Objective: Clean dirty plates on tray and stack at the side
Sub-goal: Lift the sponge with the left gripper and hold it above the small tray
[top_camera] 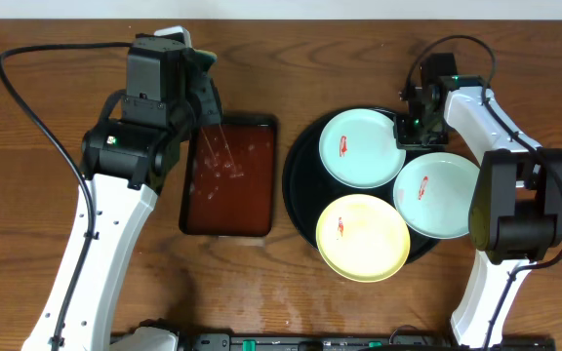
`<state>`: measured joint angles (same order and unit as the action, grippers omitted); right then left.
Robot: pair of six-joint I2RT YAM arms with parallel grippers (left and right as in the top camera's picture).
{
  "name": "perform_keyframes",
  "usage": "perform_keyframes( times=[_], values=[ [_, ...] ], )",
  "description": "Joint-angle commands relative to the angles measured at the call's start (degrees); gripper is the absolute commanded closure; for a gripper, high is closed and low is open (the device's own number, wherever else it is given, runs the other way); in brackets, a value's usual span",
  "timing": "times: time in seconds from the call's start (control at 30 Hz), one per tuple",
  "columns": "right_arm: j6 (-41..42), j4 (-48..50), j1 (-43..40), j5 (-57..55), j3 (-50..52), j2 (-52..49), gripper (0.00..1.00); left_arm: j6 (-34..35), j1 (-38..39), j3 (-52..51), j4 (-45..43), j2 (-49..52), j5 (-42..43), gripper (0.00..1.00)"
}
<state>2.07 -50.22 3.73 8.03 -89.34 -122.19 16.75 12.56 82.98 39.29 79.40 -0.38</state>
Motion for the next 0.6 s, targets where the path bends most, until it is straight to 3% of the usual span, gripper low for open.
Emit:
perform_keyframes(
  times=[0.0, 0.1, 0.2, 0.57],
  values=[
    [-0.59, -0.66, 0.35, -0.07, -0.17, -0.28, 0.85, 0.50, 0.13, 0.61, 0.48, 0.46, -0.72, 0.93],
    [-0.59, -1.66, 0.35, -0.09, -0.17, -0.28, 0.88, 0.50, 0.13, 0.61, 0.98, 0.50, -0.72, 0.93],
    [-0.57, -1.66, 0.35, -0.09, -0.17, -0.28, 0.99, 0.50, 0.13, 0.61, 1.07, 0.74, -0.72, 0.93],
    [-0.39, -1.75, 0.35, -0.09, -0.17, -0.28, 0.99, 0.52, 0.13, 0.57, -1.16, 0.79, -0.72, 0.93]
  ],
)
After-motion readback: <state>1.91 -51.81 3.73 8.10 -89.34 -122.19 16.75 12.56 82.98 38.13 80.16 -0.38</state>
